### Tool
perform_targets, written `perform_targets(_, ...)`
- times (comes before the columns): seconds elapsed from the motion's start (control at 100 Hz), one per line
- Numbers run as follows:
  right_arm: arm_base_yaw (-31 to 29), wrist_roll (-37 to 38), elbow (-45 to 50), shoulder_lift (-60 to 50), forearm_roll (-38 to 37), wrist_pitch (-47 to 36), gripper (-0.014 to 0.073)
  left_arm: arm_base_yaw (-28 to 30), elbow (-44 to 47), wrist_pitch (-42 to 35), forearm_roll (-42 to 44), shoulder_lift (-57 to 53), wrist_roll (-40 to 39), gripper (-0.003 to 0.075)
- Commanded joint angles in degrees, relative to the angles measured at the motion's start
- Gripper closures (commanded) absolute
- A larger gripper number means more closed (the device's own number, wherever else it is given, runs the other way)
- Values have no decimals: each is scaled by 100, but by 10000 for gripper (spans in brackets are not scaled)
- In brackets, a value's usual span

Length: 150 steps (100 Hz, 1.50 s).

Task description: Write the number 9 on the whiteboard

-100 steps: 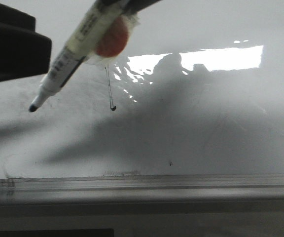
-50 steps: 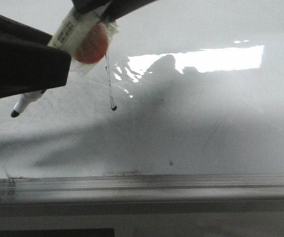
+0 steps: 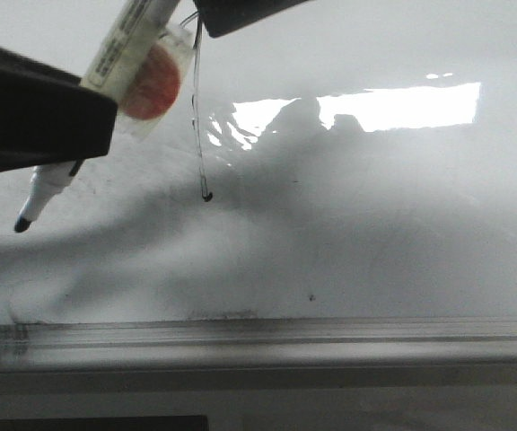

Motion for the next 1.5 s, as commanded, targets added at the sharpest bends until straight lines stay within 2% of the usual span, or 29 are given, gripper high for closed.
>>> perform_targets(0.0,5,-66,-198,-125,170,-360,176,113,-296,223,-1310,-118,-83,741)
perform_targets(0.14,5,-66,-198,-165,170,-360,233,542,-352,427,-2548,-226,-83,741)
perform_targets(0.31,5,-66,-198,-165,224,-360,242,958,-352,540,-4014,-226,-83,741)
perform_targets(0.74,5,-66,-198,-165,335,-338,242,974,-352,586,-4116,-54,-83,735)
perform_targets(0.79,5,-66,-198,-165,335,-338,242,974,-352,586,-4116,-66,-83,706)
perform_targets(0.83,5,-66,-185,-165,335,-338,242,974,-352,562,-4116,-94,-83,655)
perform_targets(0.98,5,-66,-174,-165,315,-363,249,974,-352,564,-4116,-244,-83,388)
perform_targets(1.08,5,-66,-174,-165,226,-377,314,974,-352,564,-4116,-383,-83,306)
perform_targets(1.18,5,-66,-171,-194,182,-443,433,974,-352,578,-4095,-577,-83,308)
perform_targets(1.3,5,-66,-149,-360,-83,-469,631,974,-352,672,-3836,-990,-83,318)
perform_targets(1.35,5,-66,-120,-483,-203,-508,662,974,-352,701,-3722,-1247,-83,342)
perform_targets(1.42,5,-66,25,-747,-402,-688,657,974,-318,710,-3542,-1600,-44,440)
perform_targets(1.49,5,-66,301,-1084,-522,-989,657,974,-266,763,-3267,-1968,-28,596)
